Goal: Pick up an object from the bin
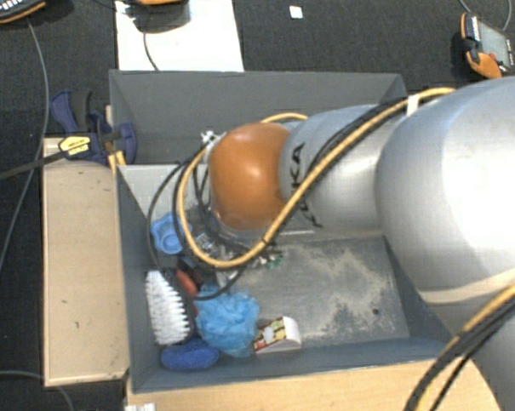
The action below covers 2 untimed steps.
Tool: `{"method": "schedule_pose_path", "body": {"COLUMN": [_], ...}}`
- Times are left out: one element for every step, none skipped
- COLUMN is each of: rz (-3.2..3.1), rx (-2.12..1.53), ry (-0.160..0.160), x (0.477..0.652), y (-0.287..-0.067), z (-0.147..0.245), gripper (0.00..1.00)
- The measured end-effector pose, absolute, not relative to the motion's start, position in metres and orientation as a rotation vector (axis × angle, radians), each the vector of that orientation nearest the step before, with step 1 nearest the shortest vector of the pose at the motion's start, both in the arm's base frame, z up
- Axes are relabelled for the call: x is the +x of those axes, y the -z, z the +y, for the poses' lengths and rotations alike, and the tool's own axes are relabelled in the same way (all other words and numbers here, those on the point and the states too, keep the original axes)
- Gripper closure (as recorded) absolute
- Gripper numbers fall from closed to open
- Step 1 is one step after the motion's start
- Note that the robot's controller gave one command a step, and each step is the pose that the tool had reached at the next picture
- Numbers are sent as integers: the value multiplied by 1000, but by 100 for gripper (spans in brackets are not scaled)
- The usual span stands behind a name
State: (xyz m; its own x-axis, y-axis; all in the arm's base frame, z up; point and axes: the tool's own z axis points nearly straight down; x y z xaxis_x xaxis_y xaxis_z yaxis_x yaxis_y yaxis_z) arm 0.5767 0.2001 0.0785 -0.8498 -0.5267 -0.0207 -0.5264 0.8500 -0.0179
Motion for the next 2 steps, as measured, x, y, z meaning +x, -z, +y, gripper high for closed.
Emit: {"method": "schedule_pose_path", "body": {"rz": [3008, 3015], "rx": [-850, -849], "ry": [19, 19], "x": [575, 573], "y": [-103, -132], "z": [199, 199], "gripper": [100, 100]}}
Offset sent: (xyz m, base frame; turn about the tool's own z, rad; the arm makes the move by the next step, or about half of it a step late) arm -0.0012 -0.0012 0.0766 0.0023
